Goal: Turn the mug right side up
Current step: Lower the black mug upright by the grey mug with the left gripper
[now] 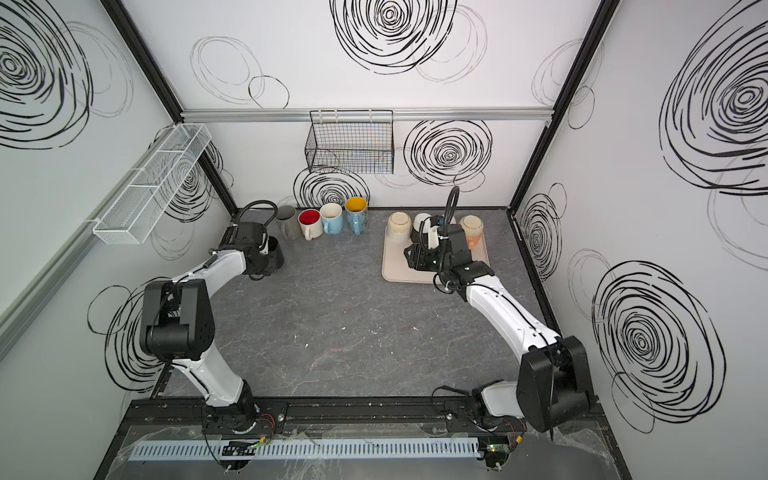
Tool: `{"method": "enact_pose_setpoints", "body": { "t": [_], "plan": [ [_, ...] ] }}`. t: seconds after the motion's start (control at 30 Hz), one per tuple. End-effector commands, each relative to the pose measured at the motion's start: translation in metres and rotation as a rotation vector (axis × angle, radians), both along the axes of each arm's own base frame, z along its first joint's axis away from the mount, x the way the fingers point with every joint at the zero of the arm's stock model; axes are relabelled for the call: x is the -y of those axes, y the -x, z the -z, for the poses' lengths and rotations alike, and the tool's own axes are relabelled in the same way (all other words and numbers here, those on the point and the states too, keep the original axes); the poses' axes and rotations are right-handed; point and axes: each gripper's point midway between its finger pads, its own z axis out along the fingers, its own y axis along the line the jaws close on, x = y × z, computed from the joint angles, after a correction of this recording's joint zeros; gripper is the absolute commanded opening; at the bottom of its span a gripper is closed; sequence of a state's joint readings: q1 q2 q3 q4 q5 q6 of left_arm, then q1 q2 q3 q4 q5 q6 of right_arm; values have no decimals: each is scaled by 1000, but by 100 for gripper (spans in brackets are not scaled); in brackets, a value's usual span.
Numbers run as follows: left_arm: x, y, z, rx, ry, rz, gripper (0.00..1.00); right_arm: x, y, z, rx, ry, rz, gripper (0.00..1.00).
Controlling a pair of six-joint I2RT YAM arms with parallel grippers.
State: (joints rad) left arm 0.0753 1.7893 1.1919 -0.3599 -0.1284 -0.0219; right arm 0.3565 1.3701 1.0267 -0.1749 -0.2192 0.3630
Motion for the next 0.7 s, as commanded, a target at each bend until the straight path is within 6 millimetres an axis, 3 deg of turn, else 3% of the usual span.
{"method": "enact_pose_setpoints", "body": {
  "t": [0.0,0.2,0.47,0.67],
  "plan": [
    [0,-37,-30,146,-12,38,0,14,-6,4,-3,91,34,62],
    [8,-47,-22,136,10,64,0,23,-14,13,-21,114,61,63],
    [5,-46,-14,103,-12,55,33,34,-22,22,-41,140,87,63],
    [7,-44,-21,105,-11,54,47,60,-33,27,-65,167,148,63]
  ]
}}
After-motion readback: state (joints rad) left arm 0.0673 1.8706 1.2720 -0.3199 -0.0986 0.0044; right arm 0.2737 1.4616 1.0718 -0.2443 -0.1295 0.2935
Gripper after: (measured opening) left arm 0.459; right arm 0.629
